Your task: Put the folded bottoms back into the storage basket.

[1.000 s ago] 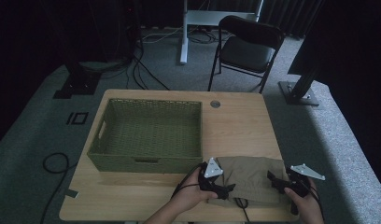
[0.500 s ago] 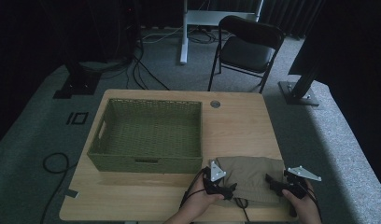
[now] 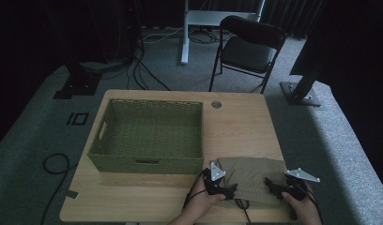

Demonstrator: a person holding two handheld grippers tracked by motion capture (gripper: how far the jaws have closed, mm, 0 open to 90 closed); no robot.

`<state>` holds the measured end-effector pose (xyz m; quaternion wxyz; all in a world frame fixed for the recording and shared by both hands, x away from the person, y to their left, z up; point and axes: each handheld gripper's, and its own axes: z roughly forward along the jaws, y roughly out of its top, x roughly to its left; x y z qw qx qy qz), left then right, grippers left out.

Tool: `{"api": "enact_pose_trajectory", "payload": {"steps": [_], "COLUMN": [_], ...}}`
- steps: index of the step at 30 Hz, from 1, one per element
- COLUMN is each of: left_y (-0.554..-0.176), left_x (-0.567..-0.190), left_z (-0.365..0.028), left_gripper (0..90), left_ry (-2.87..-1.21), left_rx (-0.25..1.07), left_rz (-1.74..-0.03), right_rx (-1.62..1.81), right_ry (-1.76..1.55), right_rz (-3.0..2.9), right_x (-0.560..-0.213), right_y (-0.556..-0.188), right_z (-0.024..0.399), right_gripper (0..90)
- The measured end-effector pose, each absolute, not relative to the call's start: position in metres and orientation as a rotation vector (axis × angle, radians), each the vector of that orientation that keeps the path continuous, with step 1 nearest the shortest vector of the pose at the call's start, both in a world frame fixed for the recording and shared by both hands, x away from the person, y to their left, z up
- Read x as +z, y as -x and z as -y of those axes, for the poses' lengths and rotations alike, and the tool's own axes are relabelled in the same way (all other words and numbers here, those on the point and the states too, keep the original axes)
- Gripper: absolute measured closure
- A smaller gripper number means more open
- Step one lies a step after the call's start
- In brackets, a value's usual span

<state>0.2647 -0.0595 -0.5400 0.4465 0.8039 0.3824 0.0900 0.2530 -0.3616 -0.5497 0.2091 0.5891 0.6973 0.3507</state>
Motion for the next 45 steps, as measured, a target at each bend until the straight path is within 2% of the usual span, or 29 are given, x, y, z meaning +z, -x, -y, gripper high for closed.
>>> {"api": "enact_pose_trajectory", "payload": {"steps": [9, 17, 22, 24, 26, 28, 30, 31, 34, 37, 45], "left_y": [-0.268, -0.279, -0.284, -0.286, -0.287, -0.286, -0.286, -0.287, -0.287, -0.288, -0.291], "left_x": [-0.549, -0.552, -0.552, -0.552, -0.552, -0.552, -0.552, -0.552, -0.551, -0.55, -0.54], "left_z": [0.061, 0.061, 0.066, 0.069, 0.073, 0.078, 0.083, 0.085, 0.089, 0.091, 0.09], "left_gripper": [9.7, 9.2, 9.5, 14.1, 18.2, 36.9, 50.1, 54.5, 65.1, 71.8, 78.5], "left_ry": [-1.955, -1.957, -1.965, -1.982, -2.005, -2.011, -2.026, -2.034, -2.062, -2.068, -2.085], "left_rx": [0.269, 0.144, 0.144, 0.142, 0.147, 0.135, 0.125, 0.129, 0.153, 0.181, 0.18], "left_rz": [-1.016, -1.066, -1.061, -1.034, -1.001, -0.981, -0.957, -0.952, -0.914, -0.876, -0.849], "right_rx": [1.012, 1.007, 0.928, 0.921, 0.926, 0.936, 0.931, 0.932, 0.936, 0.939, 0.955], "right_ry": [-1.641, -1.629, -1.618, -1.605, -1.588, -1.576, -1.584, -1.584, -1.611, -1.624, -1.648], "right_rz": [-1.934, -1.943, -1.965, -1.978, -2.006, -2.035, -2.038, -2.041, -2.038, -2.022, -2.018], "right_x": [-0.554, -0.554, -0.551, -0.55, -0.548, -0.546, -0.545, -0.545, -0.544, -0.542, -0.533], "right_y": [-0.253, -0.253, -0.254, -0.254, -0.253, -0.253, -0.253, -0.253, -0.254, -0.254, -0.256], "right_z": [0.362, 0.361, 0.356, 0.355, 0.354, 0.351, 0.35, 0.35, 0.35, 0.352, 0.353], "right_gripper": [11.7, 13.7, 19.8, 27.0, 41.2, 50.4, 52.9, 53.5, 63.3, 75.5, 80.4]}}
